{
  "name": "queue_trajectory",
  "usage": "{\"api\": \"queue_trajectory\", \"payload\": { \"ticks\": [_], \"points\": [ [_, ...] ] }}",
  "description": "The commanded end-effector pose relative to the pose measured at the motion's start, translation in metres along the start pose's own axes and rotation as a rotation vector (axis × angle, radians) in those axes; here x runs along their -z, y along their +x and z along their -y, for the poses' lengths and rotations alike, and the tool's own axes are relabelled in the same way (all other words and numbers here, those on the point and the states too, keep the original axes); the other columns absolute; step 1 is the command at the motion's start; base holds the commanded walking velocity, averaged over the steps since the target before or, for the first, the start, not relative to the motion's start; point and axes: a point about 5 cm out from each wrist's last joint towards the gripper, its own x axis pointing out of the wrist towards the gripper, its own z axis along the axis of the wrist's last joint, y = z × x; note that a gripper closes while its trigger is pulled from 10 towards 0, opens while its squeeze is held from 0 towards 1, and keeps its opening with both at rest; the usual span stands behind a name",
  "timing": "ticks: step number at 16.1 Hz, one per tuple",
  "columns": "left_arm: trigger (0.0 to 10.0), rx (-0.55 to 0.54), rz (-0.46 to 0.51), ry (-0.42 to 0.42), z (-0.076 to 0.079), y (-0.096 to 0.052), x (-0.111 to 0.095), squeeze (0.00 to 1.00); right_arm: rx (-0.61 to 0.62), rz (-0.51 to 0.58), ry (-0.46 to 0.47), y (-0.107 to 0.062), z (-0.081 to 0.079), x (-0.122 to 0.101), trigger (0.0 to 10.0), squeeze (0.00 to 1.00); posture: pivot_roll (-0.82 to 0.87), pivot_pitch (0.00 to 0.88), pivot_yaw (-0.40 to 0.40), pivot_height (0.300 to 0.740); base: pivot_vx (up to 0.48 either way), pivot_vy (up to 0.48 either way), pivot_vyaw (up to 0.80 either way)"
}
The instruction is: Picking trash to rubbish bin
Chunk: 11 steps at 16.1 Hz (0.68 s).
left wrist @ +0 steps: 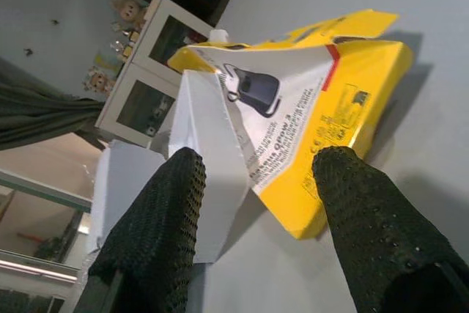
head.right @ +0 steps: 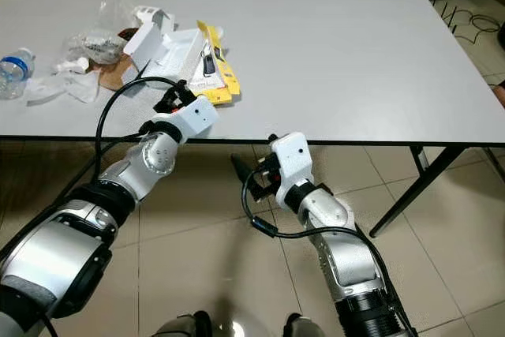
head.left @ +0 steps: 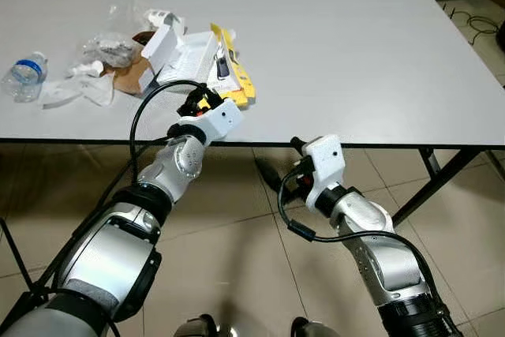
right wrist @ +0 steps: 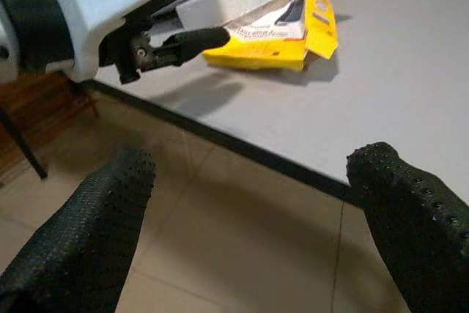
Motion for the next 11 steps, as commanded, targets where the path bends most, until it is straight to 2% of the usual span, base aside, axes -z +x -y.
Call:
{"api": "queue_trajectory", "payload": {
  "ticks": [1,11],
  "points": [
    [10.0,-0.011,0.003,0.005,-0.001,0.001,-0.001,0.0,-0.017,-0.005,-0.011,-0.001,-0.002,-0.001,10.0,0.0,-0.09,0.179,0.02,0.74,0.0,0.0,0.0],
    [10.0,0.035,0.016,0.079,0.005,0.0,-0.002,0.0,-0.003,0.063,0.004,0.001,-0.004,-0.015,10.0,0.0,-0.1,0.188,0.019,0.74,0.0,0.0,0.0]
  ]
}}
